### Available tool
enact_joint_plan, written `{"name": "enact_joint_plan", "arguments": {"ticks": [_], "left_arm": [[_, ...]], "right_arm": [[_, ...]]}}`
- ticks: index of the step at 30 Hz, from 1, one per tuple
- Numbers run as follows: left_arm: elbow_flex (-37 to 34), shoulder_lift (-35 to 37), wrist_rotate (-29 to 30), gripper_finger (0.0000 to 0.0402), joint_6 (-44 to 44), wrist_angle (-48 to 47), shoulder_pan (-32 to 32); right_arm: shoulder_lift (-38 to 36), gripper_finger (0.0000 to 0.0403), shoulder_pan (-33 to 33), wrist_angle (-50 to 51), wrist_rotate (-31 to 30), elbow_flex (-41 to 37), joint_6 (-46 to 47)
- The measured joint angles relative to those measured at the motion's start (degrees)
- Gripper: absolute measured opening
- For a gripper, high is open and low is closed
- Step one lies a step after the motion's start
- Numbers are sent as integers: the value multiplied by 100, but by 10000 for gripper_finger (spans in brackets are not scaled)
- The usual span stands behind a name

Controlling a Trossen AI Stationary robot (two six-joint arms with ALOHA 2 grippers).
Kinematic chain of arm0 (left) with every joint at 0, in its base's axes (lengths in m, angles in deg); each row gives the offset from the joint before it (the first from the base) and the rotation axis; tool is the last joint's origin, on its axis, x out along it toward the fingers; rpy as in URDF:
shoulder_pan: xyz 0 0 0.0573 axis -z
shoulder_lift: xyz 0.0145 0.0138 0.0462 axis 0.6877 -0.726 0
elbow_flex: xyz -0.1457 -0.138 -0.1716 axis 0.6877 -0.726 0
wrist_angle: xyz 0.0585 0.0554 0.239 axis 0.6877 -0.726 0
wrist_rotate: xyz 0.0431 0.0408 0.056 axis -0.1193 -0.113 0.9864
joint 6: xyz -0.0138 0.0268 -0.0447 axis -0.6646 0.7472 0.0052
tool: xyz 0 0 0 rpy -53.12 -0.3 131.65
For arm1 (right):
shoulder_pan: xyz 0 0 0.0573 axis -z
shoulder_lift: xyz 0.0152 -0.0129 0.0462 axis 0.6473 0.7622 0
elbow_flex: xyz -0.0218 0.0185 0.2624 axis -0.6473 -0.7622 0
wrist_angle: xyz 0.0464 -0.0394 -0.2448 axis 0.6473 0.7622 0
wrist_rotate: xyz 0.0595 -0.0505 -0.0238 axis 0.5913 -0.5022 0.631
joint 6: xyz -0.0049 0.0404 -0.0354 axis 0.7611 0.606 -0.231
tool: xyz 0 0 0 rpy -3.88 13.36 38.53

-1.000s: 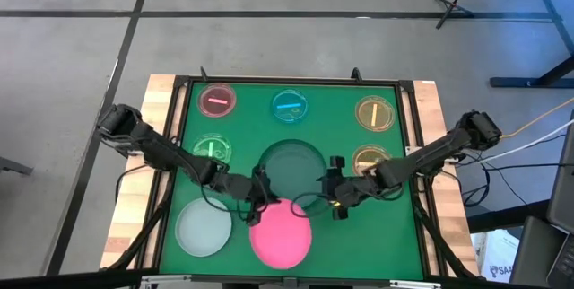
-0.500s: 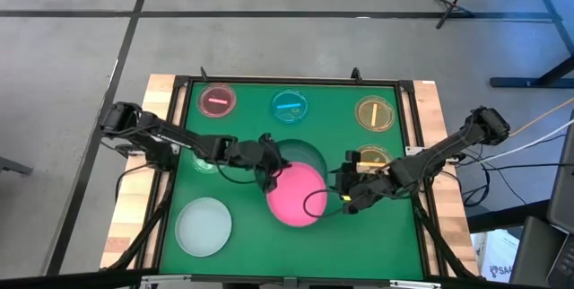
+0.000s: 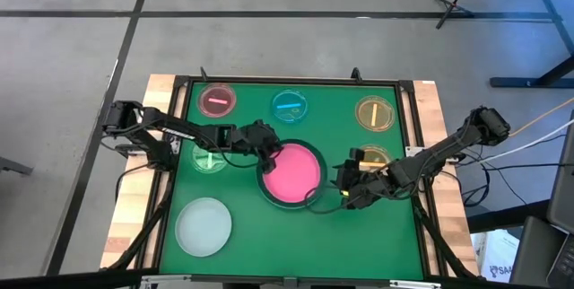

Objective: Stack plastic plates
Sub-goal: Stack the pink plate on top of the dark green plate, then stack the gray plate on top of the pink plate

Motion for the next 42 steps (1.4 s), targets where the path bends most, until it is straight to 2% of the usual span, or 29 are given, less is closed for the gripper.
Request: {"name": "enact_joint_plan", "arguments": {"ticks": [9, 17, 21, 27, 32, 42], "left_arm": [[-55, -43, -163, 16, -16, 2, -45], [-55, -42, -167, 77, -36, 12, -43], [-53, -19, -371, 96, -32, 3, -42], [-48, 214, -617, 99, 23, -99, -13], [-44, 518, -511, 100, 421, -71, 186], [-39, 848, -367, 100, 504, -176, 854]], "right_arm": [[0, 193, 11, -15, -108, -7, 78], [0, 193, 11, -7, -108, -7, 78], [0, 193, 11, -7, -117, -7, 78], [0, 193, 0, -9, -111, -9, 76], [0, 193, 0, -16, -195, -9, 51], [2, 193, 0, -64, -236, -9, -36]]}}
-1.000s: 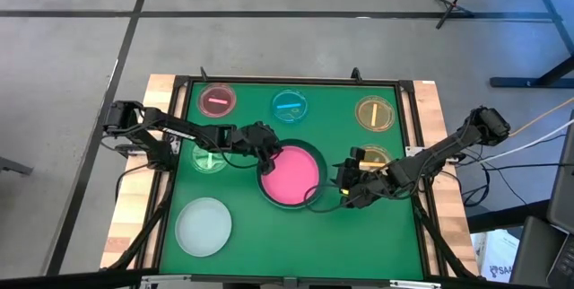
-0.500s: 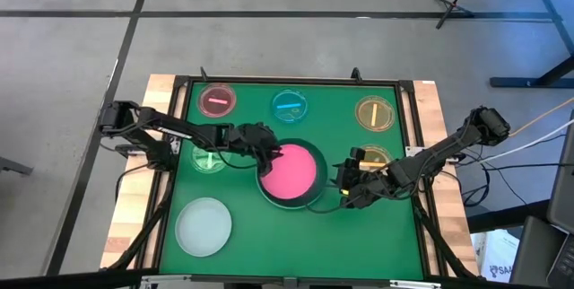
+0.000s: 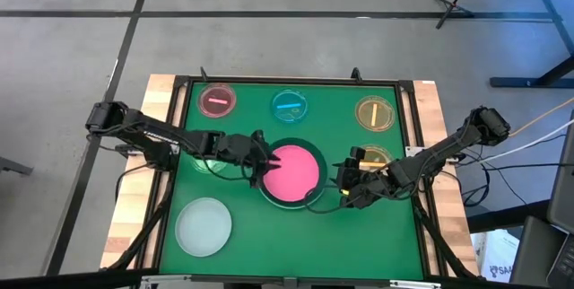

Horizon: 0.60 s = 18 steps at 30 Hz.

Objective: Stack plastic plates
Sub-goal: Stack the gray plate on top of the pink plate

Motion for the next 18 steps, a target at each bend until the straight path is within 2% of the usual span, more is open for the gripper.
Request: {"name": "enact_joint_plan", "arguments": {"ticks": [5, 8, 13, 18], "left_arm": [[0, 0, 30, 100, 36, 0, 566], [0, 0, 261, 100, 46, -33, 867], [-1, 0, 303, 100, -37, -393, 1197], [432, 82, 633, 100, -609, -2022, 1664]], "right_arm": [[0, 193, 0, -68, 1, 0, -34], [0, 193, 0, -125, 1, 0, -37], [0, 193, 0, -433, 189, 0, -47], [29, 193, 0, -662, 258, 0, -168]]}}
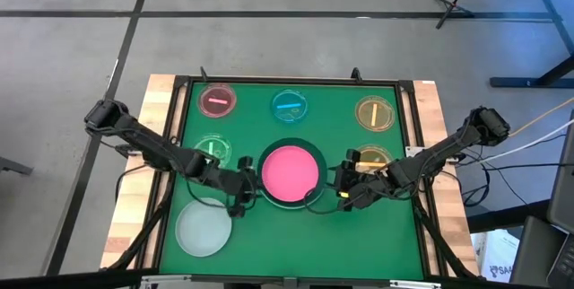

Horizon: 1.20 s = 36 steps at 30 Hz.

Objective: Stack plastic plates
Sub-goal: Stack the gray plate on top of the pink plate

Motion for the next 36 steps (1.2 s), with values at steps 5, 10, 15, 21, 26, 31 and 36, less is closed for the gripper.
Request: {"name": "enact_joint_plan", "arguments": {"ticks": [5, 10, 15, 21, 26, 31, 36], "left_arm": [[390, -6, 67, 100, -1316, -2147, 504], [394, -8, -62, 100, -2520, -3167, 743], [396, -8, -277, 118, -3064, -3678, 724], [395, -8, -512, 156, -3221, -4201, 746], [394, -6, -468, 166, -3043, -4511, 826], [363, 428, -125, 166, -2701, -4476, 887], [-143, 1318, -95, 166, -3076, -4179, 881]], "right_arm": [[2, 193, 0, -90, 32, 0, -100], [54, 193, 0, -283, 35, 0, -441], [72, 193, 0, -317, 33, 0, -583], [70, 193, -4, -290, 192, 0, -588], [70, 193, 0, -292, 227, 0, -588], [70, 193, 0, -296, 227, 0, -586], [71, 193, 0, -296, 227, 0, -553]]}}
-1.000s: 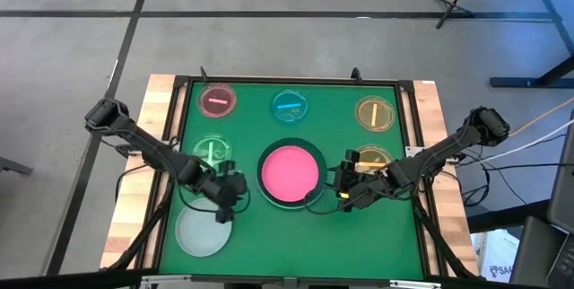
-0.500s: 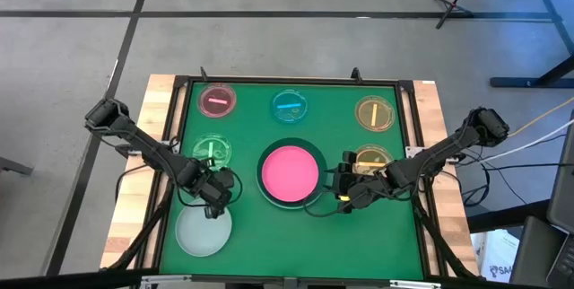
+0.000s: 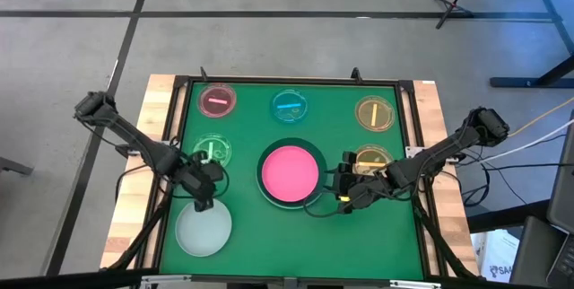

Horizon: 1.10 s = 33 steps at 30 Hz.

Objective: Stack plastic plates
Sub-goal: Stack the gray plate on top of the pink plate

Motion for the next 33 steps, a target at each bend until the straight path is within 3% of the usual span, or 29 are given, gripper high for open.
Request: {"name": "enact_joint_plan", "arguments": {"ticks": [4, 14, 33], "left_arm": [[-570, 407, -229, 166, -307, 513, -68], [-1260, 230, -883, 166, -237, 1735, -74], [-1688, 233, -693, 166, -478, 2389, 293]], "right_arm": [[1, 193, 0, 7, -2, 0, 4], [1, 193, 0, -66, -103, 0, 120], [128, 193, 0, -307, -48, 0, -5]]}}
